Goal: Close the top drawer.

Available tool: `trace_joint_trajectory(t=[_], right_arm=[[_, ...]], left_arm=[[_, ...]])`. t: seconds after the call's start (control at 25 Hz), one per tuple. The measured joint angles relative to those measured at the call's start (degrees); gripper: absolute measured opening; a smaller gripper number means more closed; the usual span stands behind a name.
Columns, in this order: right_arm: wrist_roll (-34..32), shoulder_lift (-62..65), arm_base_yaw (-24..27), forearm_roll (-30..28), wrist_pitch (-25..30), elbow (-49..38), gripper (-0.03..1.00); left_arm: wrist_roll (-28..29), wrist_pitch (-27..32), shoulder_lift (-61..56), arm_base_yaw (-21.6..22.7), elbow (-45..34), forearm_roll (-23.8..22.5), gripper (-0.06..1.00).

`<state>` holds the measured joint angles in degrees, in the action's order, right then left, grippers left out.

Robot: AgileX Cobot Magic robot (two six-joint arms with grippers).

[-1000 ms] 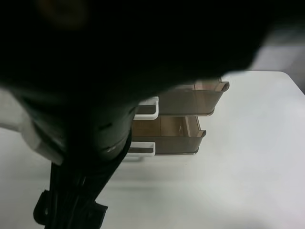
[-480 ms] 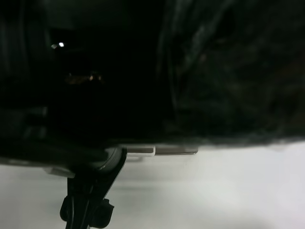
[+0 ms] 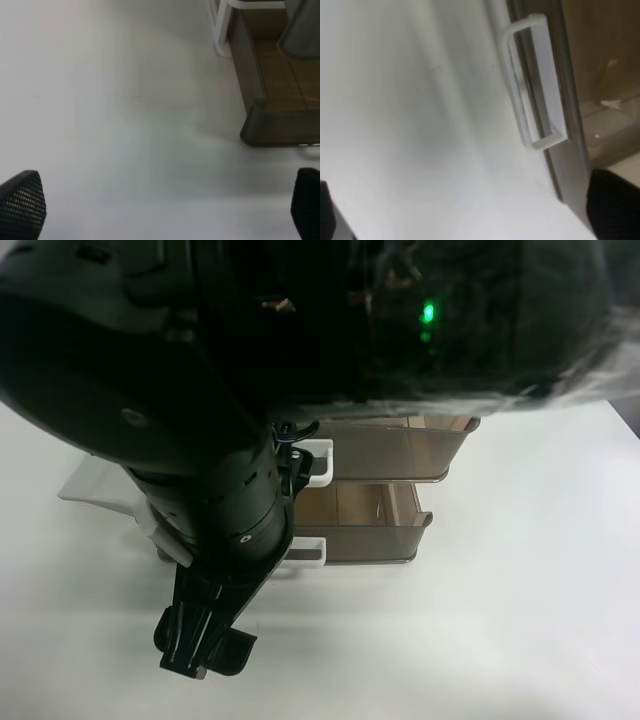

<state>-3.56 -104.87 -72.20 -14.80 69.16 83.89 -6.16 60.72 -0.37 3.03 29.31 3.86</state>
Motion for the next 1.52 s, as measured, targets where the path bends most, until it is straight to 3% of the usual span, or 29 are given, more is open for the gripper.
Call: trace_joint_trajectory(t=[0.24,0.44,0.6,0.92,1.52], right_arm=[[0.36,1.74,0.74,0.85,-0.19,0.00,0.99],[0.44,2.25,2.28,-6.33,-1.51,0.00,0.99],[0.44,2.25,2.55,-7.39,-2.09,0.00,0.99],[2.13,2.25,7.61,-7.34,-6.80,0.00,0.99],[5.91,1.80,19.10,-1.72,-15.50,4.51,0.99]], left_arm=[[0.00,0.00,0.00,0.00,0.00,0.00,0.99],[0.00,0.00,0.00,0.00,0.00,0.00,0.99],[0.00,0.00,0.00,0.00,0.00,0.00,0.99],[0.00,0.00,0.00,0.00,0.00,0.00,0.99],[0.00,0.04,0.00,0.00,0.00,0.00,0.99]])
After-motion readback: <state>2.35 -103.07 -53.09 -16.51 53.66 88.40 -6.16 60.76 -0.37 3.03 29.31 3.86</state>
